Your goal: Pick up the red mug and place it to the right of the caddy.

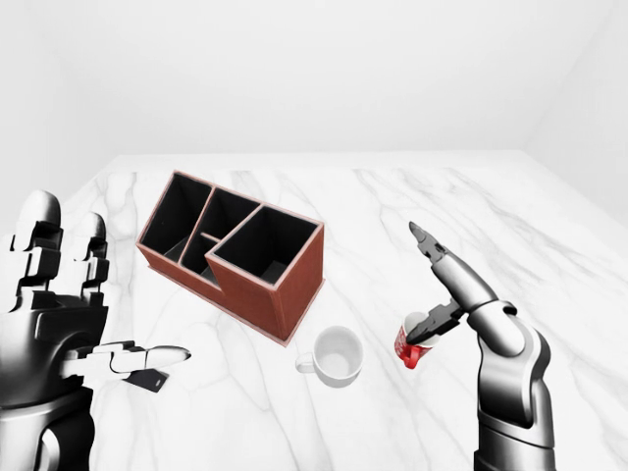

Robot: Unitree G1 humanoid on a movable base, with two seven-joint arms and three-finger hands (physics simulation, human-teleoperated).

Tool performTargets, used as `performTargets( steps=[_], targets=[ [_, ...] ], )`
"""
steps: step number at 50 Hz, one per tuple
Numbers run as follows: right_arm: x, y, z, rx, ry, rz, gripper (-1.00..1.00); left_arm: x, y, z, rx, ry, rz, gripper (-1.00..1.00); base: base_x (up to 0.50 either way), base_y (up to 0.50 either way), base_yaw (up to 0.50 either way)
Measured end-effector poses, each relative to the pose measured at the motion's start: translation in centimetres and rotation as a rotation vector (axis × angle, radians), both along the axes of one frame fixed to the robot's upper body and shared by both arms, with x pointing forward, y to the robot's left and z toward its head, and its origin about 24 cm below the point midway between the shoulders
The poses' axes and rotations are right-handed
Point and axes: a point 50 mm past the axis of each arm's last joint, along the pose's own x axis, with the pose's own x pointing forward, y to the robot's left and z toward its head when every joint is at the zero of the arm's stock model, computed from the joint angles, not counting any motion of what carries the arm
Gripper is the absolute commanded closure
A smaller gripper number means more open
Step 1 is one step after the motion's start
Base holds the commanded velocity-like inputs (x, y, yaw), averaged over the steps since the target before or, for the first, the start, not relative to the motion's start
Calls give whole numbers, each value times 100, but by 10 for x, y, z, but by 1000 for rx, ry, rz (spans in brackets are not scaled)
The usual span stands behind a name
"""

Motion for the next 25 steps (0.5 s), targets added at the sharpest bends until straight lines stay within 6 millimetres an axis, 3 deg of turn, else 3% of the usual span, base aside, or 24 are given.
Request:
performTargets(
  steps=[25],
  targets=[
    [5,-14,-37,9,178,-50,-100,-2,1,2,2,-7,4,-100,0,0,0]
  ],
)
